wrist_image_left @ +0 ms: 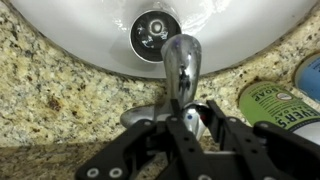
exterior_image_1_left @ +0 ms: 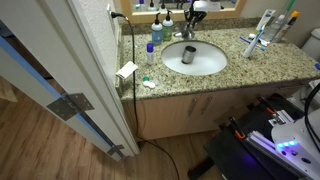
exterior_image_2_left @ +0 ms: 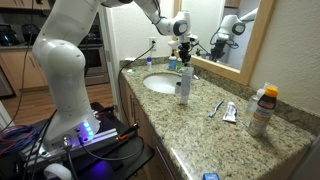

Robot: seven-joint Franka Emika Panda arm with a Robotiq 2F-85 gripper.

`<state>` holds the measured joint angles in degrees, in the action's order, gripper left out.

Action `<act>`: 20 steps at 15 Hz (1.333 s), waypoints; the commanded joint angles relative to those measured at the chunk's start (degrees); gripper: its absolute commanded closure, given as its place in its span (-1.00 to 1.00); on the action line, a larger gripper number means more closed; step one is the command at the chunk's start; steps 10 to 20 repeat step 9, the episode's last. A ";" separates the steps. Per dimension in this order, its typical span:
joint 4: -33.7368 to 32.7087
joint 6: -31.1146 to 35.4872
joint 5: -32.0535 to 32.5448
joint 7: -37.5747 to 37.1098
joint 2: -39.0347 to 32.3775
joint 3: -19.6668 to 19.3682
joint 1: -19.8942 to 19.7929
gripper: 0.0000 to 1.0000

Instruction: Push the tap handle down

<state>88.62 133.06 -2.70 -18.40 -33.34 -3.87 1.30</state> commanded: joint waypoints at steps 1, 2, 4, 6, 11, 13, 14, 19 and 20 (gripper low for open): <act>4.52 -10.04 -1.01 3.00 4.33 -0.09 -2.13 -0.23; 3.60 -13.93 -2.01 4.96 5.34 0.51 -3.00 -0.38; 2.27 -23.79 -1.42 7.59 7.33 0.12 -4.25 -0.64; 0.29 -33.21 -1.48 12.24 9.81 -0.30 -6.25 -0.94; -1.18 -35.20 -0.87 12.96 9.84 -0.61 -6.76 -0.83; -1.18 -35.20 -0.87 12.96 9.84 -0.61 -6.76 -0.83; -1.18 -35.20 -0.87 12.96 9.84 -0.61 -6.76 -0.83; -1.18 -35.20 -0.87 12.96 9.84 -0.61 -6.76 -0.83; -1.18 -35.20 -0.87 12.96 9.84 -0.61 -6.76 -0.83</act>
